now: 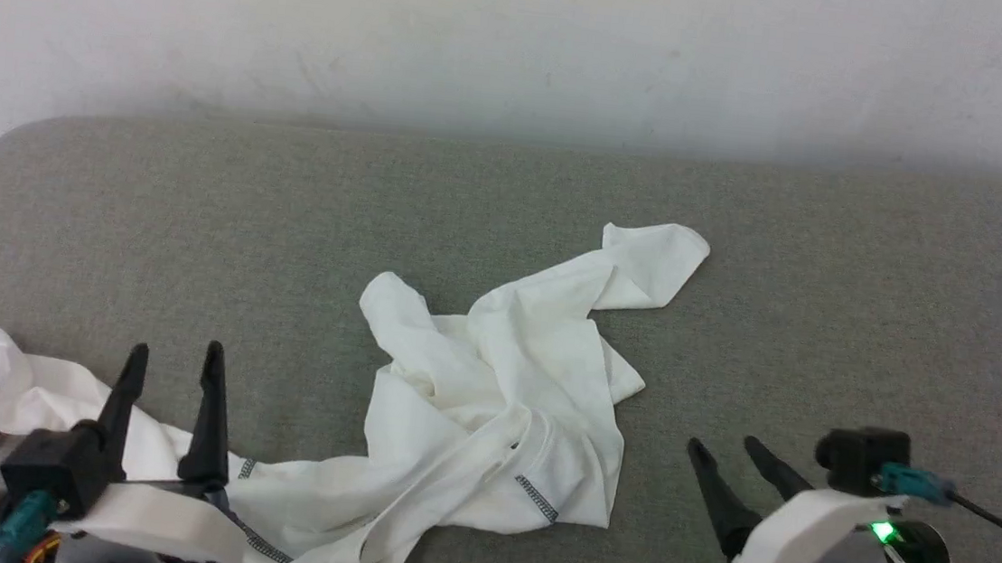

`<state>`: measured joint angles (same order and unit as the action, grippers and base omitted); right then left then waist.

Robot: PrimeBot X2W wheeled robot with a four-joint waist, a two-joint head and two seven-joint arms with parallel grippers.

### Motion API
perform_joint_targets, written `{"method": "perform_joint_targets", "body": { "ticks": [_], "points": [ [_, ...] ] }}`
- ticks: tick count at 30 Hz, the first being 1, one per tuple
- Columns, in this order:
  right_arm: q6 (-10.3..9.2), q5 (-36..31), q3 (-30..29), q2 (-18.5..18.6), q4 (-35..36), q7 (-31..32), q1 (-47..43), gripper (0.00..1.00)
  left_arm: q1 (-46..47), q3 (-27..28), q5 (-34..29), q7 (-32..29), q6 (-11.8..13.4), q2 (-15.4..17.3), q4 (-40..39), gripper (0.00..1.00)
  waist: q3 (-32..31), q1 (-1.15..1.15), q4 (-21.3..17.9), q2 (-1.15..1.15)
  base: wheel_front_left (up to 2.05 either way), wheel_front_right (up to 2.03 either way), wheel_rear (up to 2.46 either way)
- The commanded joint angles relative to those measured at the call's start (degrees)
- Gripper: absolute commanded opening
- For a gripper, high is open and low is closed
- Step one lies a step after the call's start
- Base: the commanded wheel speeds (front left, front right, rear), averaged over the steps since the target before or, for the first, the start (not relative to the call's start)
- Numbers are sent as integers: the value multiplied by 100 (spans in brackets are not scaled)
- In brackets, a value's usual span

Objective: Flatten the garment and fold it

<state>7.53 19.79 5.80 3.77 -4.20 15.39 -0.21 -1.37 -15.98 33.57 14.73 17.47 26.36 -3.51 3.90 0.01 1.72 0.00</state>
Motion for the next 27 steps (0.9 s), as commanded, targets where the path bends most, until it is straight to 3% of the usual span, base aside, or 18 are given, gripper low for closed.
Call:
{"method": "perform_joint_targets", "body": {
  "ticks": [1,13,14,15,16,21,27],
  "points": [
    [-4,55,101,17,-114,71,219,100,-96,-18,-101,26,-27,-73,-64,100,-10,-1,64,0,0,0,0],
    [-4,515,1388,295,-2552,994,1919,100,17,-211,-497,27,-312,-692,-15,100,327,-1,555,0,0,0,0],
    [-4,574,1573,327,-2732,1143,1994,49,44,-194,-518,27,-335,-723,18,100,338,-1,562,0,0,0,0],
    [-4,664,1721,355,-2866,1256,2054,18,64,-174,-535,27,-361,-756,43,100,347,-1,565,0,0,0,0],
    [-4,782,1826,375,-2959,1329,2103,0,73,-159,-554,27,-387,-780,78,100,350,-1,563,0,0,0,0],
    [-4,1162,1871,683,-2842,935,2332,0,51,-27,-614,27,-501,-915,166,100,324,-1,445,0,0,0,0],
    [-4,1238,931,1343,-2203,316,2201,0,-50,111,-697,27,-628,-976,237,100,257,-1,191,0,0,0,0]
  ]
}}
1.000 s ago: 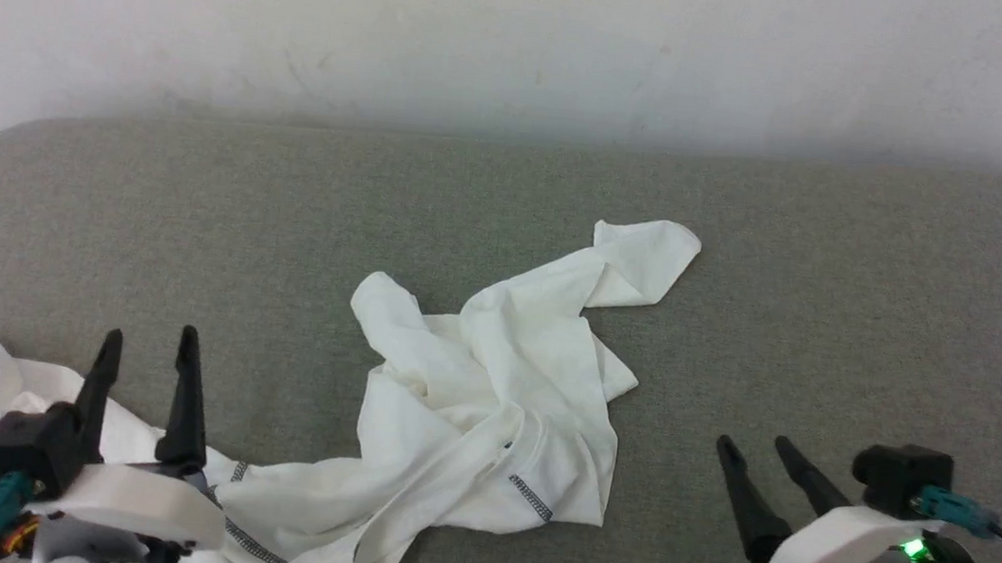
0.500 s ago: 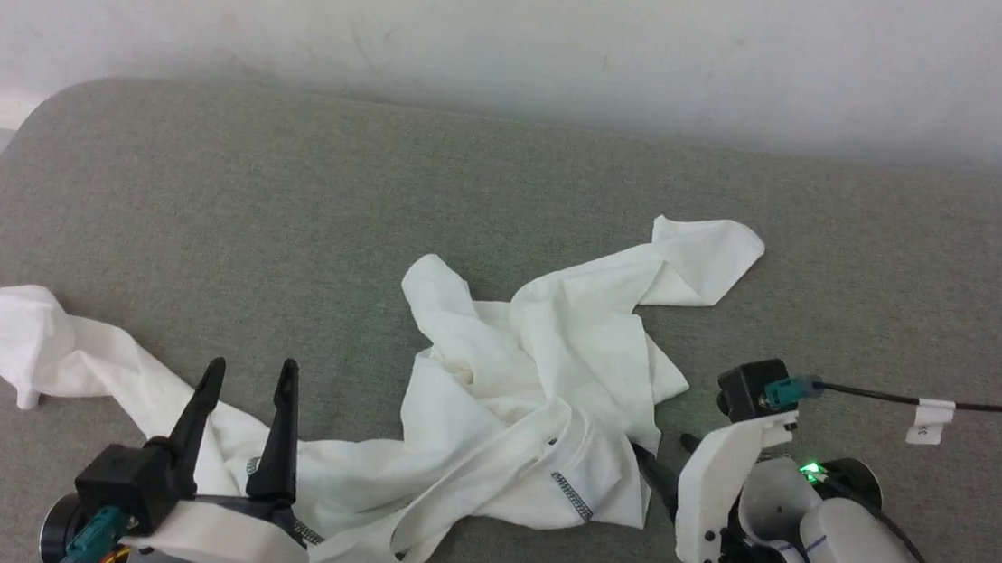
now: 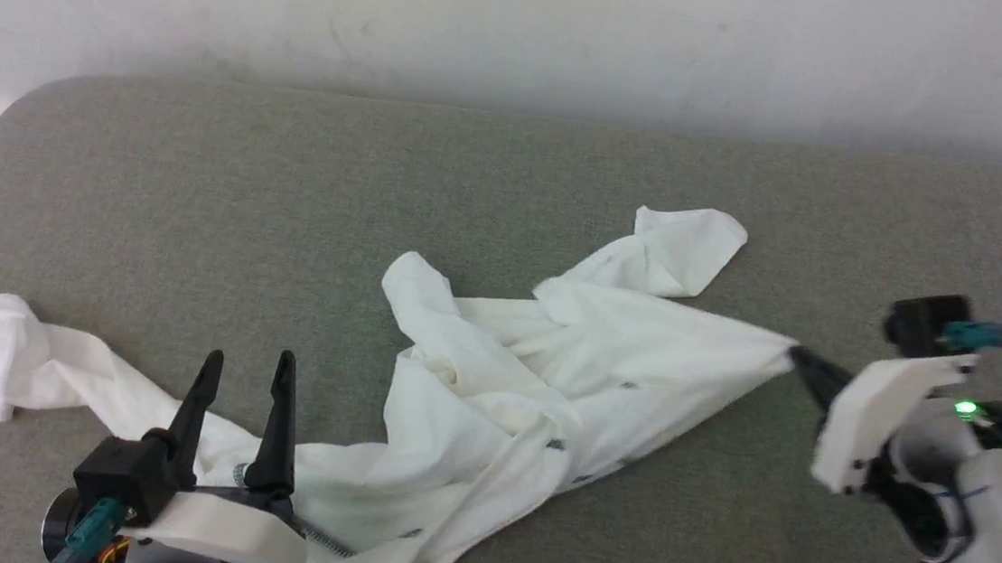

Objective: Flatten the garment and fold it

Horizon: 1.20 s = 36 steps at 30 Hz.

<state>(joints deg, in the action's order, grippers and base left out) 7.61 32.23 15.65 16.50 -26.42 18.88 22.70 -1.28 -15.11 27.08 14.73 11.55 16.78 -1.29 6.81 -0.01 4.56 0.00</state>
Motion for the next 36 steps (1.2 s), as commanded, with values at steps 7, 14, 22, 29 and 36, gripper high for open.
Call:
{"method": "perform_joint_targets", "body": {
  "ticks": [7,14,22,29,36],
  "points": [
    [-12,-355,-2161,429,226,-171,-894,0,-85,141,-137,27,-147,-99,71,100,24,1,-297,0,0,0,0],
    [-12,-622,-3414,127,-12,-225,-1556,0,-60,223,-191,27,-241,-170,168,100,106,1,-348,0,0,0,0],
    [-12,-921,-3486,-478,533,-1284,-1648,100,-103,297,-238,25,-324,-175,342,100,41,1,-382,0,0,0,0],
    [-12,-1460,-2992,-924,1704,-2033,-2137,100,-164,118,-241,-513,-358,-13,293,100,-189,1,-340,0,0,0,0],
    [-12,-1870,-2497,-1239,2927,-1787,-2918,100,-288,-471,-129,-1935,-704,307,-71,100,-432,1,-380,0,0,0,0]
  ]
}}
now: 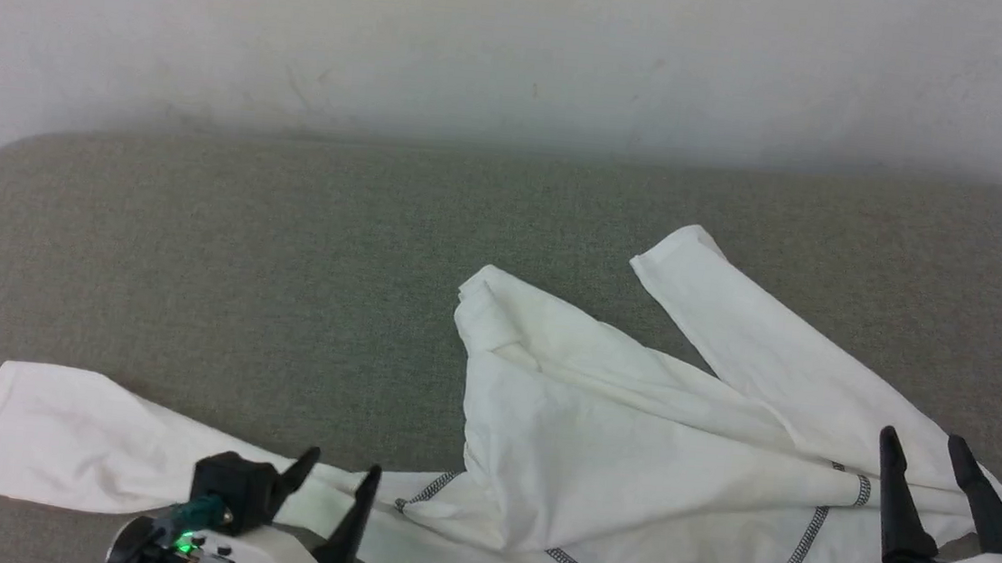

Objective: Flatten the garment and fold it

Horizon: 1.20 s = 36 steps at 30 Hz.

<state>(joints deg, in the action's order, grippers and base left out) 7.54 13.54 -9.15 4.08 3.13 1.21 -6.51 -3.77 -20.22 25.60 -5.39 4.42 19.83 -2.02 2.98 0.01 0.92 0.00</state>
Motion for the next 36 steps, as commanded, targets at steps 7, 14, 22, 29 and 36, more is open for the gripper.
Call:
{"method": "perform_joint_targets", "body": {
  "ticks": [7,14,22,29,36],
  "points": [
    [-5,-75,135,-90,641,262,-430,100,39,-809,79,-1233,-585,232,-215,100,-96,-1,-111,0,0,0,0],
    [-5,33,197,-116,812,409,-417,100,551,-1451,-122,-1880,-957,281,267,100,142,-1,-219,0,0,0,0],
    [-5,242,182,-119,714,380,-242,100,1149,-2212,-292,-2507,-1140,253,1218,100,360,-1,-337,0,0,0,0],
    [-5,398,60,-120,642,350,-156,100,1462,-3082,-310,-2866,-1187,391,1347,0,409,-1,-347,0,0,0,0],
    [-5,418,-66,-120,561,632,-163,100,1536,-2890,-347,-2177,-905,387,1226,0,361,-1,-288,0,0,0,0]
  ]
}}
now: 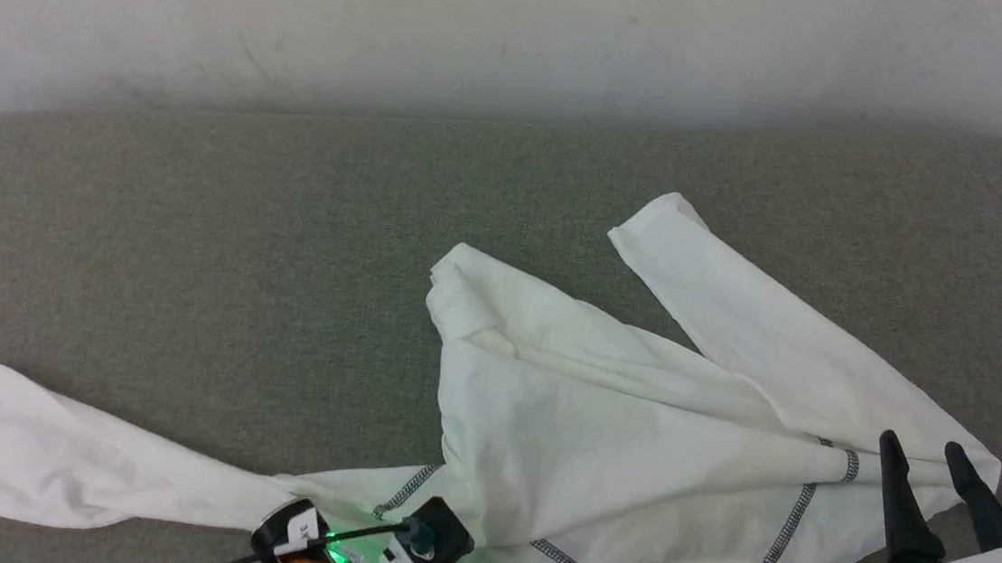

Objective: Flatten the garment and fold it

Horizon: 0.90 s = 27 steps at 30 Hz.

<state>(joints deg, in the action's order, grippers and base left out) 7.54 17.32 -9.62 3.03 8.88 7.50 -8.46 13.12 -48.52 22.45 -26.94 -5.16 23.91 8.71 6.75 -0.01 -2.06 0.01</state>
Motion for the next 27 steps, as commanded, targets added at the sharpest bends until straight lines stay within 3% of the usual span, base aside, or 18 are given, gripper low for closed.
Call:
{"method": "perform_joint_targets", "body": {
  "ticks": [1,5,10,17,21,22,23,24,25,27],
  "points": [
    [-5,44,-62,-14,-55,170,6,100,-168,21,-36,111,150,-14,86,0,-32,1,19,-1,0,0,0],
    [-5,162,-293,69,-358,1225,-111,100,-323,380,24,616,556,12,-318,0,-94,1,61,-1,0,0,0],
    [-5,381,-504,456,-914,2301,4,100,-526,651,86,968,870,82,-849,0,-81,1,129,-1,0,0,0],
    [-5,610,-415,821,-1950,2777,760,100,-650,805,168,1144,1038,123,-1322,0,34,1,224,-1,0,0,0],
    [-5,798,-91,945,-2636,3411,1025,100,-662,793,209,1186,1034,92,-1379,0,72,1,311,-1,0,0,0],
    [-5,883,-20,942,-2753,3570,1056,77,-666,790,222,1199,1031,84,-1376,0,73,1,325,-1,0,0,0],
    [-5,950,37,947,-2848,3699,1071,33,-678,788,252,1216,1024,66,-1368,0,61,1,343,-1,0,0,0],
    [-5,994,91,965,-2918,3800,1073,9,-690,787,275,1230,1019,56,-1360,0,49,1,355,-1,0,0,0],
    [-5,1058,120,965,-2963,3875,1073,0,-703,793,293,1252,1023,48,-1353,0,39,1,361,-1,0,0,0],
    [-5,1129,149,1010,-2950,3871,1069,0,-741,817,355,1304,1034,22,-1335,0,0,1,376,-1,0,0,0]
  ]
}}
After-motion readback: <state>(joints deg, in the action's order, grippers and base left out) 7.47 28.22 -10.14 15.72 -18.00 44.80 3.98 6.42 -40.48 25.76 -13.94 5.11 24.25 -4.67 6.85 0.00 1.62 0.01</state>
